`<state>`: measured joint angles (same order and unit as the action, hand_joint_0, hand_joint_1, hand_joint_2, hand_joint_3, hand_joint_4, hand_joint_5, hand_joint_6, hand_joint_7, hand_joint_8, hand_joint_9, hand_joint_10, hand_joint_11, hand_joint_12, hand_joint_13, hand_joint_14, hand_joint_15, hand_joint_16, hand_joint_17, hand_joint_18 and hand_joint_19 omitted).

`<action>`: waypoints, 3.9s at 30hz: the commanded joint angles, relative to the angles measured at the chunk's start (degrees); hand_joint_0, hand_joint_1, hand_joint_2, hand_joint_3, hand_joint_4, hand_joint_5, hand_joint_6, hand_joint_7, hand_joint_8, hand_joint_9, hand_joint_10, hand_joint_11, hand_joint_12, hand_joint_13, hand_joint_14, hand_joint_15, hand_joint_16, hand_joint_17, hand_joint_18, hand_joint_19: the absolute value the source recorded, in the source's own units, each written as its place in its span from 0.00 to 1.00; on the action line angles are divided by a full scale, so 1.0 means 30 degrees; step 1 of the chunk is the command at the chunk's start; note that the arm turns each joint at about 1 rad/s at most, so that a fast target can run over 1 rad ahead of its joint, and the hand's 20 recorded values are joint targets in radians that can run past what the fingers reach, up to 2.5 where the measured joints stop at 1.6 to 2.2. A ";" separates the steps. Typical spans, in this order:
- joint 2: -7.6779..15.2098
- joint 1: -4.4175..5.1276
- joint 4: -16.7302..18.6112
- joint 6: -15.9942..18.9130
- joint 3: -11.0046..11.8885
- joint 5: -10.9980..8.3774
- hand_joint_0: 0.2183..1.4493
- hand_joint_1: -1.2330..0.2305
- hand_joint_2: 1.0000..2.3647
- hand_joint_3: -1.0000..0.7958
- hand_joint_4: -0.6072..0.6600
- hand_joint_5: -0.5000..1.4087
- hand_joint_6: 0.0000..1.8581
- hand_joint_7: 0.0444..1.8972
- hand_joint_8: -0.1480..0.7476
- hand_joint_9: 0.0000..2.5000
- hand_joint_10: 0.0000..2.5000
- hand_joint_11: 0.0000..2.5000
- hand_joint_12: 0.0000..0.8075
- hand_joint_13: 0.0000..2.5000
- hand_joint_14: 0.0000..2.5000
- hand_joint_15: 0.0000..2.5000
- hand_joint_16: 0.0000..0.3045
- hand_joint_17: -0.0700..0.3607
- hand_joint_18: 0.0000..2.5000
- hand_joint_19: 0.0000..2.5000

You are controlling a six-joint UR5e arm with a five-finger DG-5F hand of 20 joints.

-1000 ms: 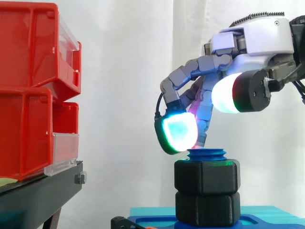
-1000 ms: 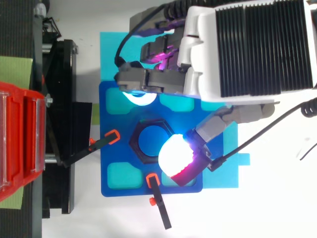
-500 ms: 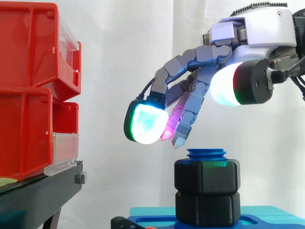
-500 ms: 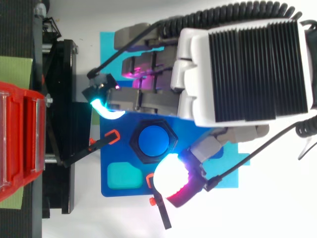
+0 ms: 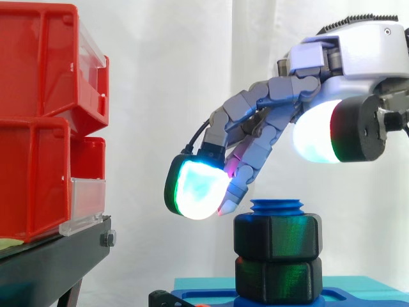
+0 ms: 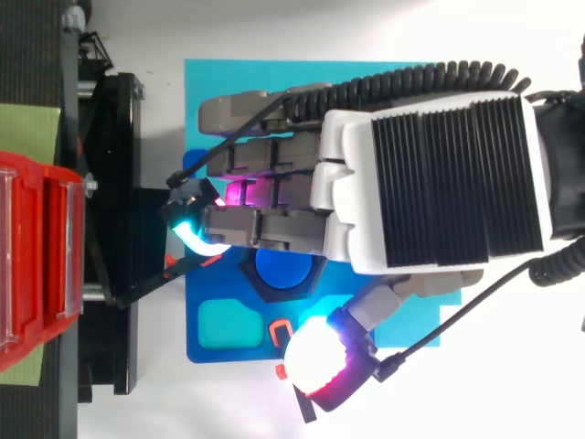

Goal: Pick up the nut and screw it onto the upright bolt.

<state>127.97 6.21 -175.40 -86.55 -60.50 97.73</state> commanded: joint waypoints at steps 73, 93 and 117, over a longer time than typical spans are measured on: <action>0.0001 -0.0810 -0.0301 0.0138 -0.0342 0.0263 0.21 0.65 0.00 0.28 0.65 0.25 0.27 0.71 0.45 0.39 0.00 0.00 0.25 0.34 0.00 0.00 0.09 0.31 0.19 0.00; 0.0001 -0.0429 0.0607 0.0226 0.0185 0.0351 0.20 0.66 0.00 0.28 0.65 0.21 0.27 0.34 0.40 0.31 0.00 0.00 0.29 0.26 0.00 0.00 0.10 0.31 0.09 0.00; 0.0001 0.0567 0.0460 0.0812 -0.0489 -0.1172 0.19 0.70 0.00 0.28 0.63 0.21 0.27 0.36 0.38 0.21 0.00 0.00 0.33 0.15 0.00 0.00 0.10 0.33 0.00 0.00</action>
<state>127.99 7.89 -173.84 -84.27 -61.77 94.23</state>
